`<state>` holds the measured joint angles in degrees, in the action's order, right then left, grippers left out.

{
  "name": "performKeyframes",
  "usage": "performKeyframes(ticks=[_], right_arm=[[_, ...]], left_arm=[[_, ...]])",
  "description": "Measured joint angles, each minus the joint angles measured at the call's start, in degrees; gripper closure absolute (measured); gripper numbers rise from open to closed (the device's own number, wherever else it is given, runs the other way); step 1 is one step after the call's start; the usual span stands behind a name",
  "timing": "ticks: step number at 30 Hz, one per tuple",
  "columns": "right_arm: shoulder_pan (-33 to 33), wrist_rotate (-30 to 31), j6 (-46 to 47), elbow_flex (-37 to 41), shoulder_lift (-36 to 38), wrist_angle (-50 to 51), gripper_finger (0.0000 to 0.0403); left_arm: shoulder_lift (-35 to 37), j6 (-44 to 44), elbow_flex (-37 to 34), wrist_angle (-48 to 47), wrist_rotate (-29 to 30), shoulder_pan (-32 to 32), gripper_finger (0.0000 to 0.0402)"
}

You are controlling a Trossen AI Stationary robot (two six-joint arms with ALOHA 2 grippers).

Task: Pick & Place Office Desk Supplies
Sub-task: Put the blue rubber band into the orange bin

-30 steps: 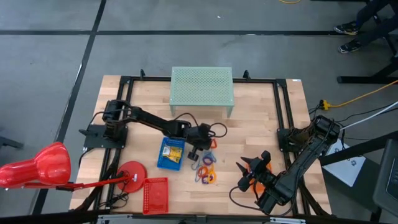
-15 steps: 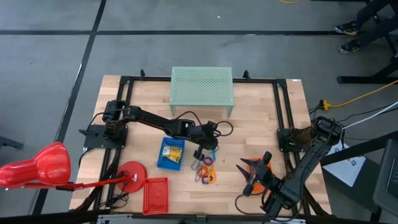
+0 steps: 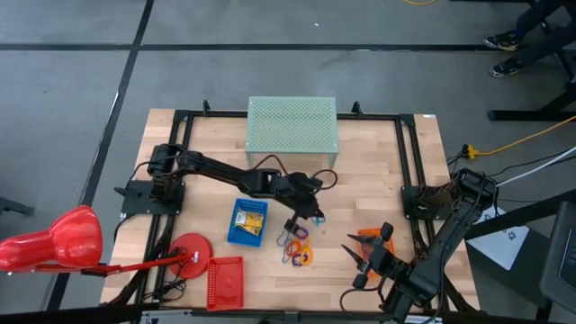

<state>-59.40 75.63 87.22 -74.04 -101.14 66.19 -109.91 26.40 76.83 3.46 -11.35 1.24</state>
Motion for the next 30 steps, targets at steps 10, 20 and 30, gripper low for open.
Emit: performKeyframes(ticks=[10,20,30], right_arm=[[-0.02,-3.20,0.21,0.00,0.00,-0.86,0.0252],[-0.57,2.38,-0.42,0.00,0.00,-0.83,0.0252],[-3.23,8.57,-1.16,0.00,1.97,-0.80,0.0252]], left_arm=[[0.44,-0.31,0.03,0.11,-2.19,0.24,0.0400],[-0.43,-3.24,0.03,5.73,-4.35,-0.89,0.0400],[-4.13,-4.12,1.94,15.43,-5.08,-0.69,0.0400]])
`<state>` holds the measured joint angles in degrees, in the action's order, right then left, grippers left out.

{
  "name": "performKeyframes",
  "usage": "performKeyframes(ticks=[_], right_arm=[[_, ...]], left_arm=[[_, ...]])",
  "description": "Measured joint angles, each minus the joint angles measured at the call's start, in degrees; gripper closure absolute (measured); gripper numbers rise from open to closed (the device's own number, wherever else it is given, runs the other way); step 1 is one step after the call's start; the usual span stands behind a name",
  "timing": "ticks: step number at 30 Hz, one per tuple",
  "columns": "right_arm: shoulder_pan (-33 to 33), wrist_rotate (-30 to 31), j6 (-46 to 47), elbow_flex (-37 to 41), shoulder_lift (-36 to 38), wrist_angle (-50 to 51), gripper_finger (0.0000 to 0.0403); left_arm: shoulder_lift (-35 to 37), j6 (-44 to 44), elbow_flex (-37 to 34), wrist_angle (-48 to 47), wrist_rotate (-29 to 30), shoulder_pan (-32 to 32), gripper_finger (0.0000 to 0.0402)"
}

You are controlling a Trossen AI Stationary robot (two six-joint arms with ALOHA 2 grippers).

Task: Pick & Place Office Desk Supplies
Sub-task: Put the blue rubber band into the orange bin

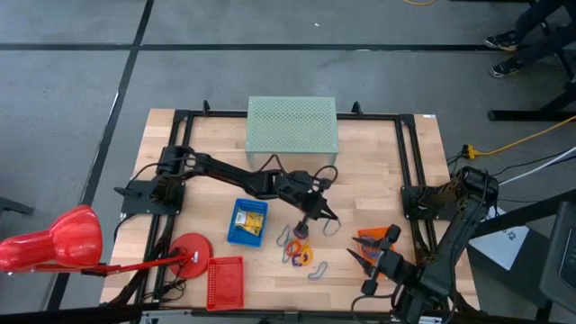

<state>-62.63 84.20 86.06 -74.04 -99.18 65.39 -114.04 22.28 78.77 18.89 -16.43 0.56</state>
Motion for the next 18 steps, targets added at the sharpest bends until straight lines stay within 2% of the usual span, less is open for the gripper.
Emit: performKeyframes(ticks=[6,18], right_arm=[[0.59,-1.07,0.56,0.00,0.00,-0.03,0.0252],[0.68,-2.36,0.46,0.00,-0.02,-0.02,0.0252]], left_arm=[[-4.62,0.80,5.85,-0.24,-1.11,1.29,0.0400],[-18.11,-0.02,24.61,-1.17,-6.36,1.34,0.0400]])
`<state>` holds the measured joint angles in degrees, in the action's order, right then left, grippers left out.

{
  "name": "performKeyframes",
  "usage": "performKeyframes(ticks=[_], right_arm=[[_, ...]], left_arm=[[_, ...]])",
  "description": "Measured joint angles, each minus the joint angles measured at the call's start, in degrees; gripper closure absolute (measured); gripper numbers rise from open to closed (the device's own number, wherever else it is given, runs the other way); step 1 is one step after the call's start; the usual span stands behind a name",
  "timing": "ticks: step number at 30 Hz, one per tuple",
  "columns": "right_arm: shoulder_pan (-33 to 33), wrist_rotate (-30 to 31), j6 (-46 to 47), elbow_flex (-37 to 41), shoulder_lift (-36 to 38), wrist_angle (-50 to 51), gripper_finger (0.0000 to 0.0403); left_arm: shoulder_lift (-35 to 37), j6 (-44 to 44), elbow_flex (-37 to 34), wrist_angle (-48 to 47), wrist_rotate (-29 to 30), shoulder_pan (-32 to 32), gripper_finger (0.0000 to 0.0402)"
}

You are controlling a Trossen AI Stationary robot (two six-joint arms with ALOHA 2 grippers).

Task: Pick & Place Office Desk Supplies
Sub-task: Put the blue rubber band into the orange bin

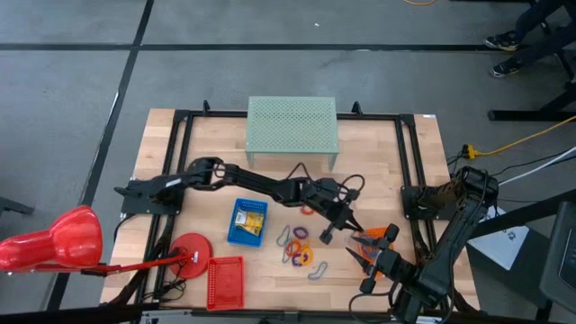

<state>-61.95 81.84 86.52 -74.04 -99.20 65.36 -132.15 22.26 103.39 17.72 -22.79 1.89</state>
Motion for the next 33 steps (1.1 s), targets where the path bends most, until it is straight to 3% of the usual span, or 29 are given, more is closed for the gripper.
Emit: performKeyframes(ticks=[7,21,33], right_arm=[[0.00,-0.25,0.00,0.00,0.00,0.00,0.0252],[0.02,-0.39,-0.02,0.00,0.00,0.02,0.0252],[0.02,-0.39,-0.03,0.00,-0.02,0.02,0.0252]], left_arm=[[-5.71,-1.51,8.24,0.20,-5.73,-0.64,0.0400],[-17.32,-4.77,19.90,5.54,-5.70,-1.92,0.0400],[-19.42,-4.68,20.46,5.87,-5.31,-2.17,0.0400]])
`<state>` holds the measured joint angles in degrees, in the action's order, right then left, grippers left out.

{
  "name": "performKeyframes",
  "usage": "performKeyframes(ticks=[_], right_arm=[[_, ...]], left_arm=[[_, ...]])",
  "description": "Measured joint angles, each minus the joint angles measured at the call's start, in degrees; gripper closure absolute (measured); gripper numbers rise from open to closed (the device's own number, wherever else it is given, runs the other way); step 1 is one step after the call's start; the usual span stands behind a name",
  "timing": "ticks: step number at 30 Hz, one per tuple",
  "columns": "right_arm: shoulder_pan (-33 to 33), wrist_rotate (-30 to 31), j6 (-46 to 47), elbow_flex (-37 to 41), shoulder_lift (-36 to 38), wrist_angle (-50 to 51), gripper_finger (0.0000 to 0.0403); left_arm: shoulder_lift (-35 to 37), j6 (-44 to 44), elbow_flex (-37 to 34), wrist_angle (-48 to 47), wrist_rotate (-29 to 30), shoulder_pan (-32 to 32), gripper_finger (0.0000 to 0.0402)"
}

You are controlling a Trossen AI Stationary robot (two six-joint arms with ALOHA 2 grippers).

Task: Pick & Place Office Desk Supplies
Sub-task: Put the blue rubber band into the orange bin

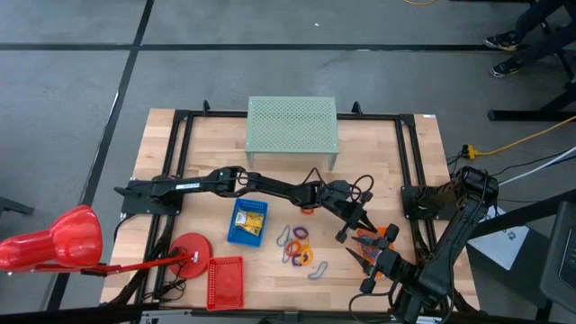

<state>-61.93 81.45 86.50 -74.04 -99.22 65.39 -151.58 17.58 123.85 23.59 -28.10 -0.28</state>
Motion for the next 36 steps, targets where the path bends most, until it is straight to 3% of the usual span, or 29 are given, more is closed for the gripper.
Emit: performKeyframes(ticks=[15,18,29,36], right_arm=[[0.02,0.17,-0.02,0.00,0.00,-0.02,0.0252],[0.02,0.17,-0.02,0.00,0.00,-0.02,0.0252],[0.04,0.17,0.02,0.00,-0.02,-0.02,0.0252],[0.04,0.15,0.02,0.00,-0.02,-0.02,0.0252]], left_arm=[[0.07,-0.31,0.00,0.09,0.53,0.00,0.0400],[0.07,0.01,0.00,-0.12,3.24,0.17,0.0397],[0.07,-0.46,0.00,0.01,4.14,0.73,0.0312],[0.07,-1.33,0.00,0.12,2.24,0.86,0.0285]])
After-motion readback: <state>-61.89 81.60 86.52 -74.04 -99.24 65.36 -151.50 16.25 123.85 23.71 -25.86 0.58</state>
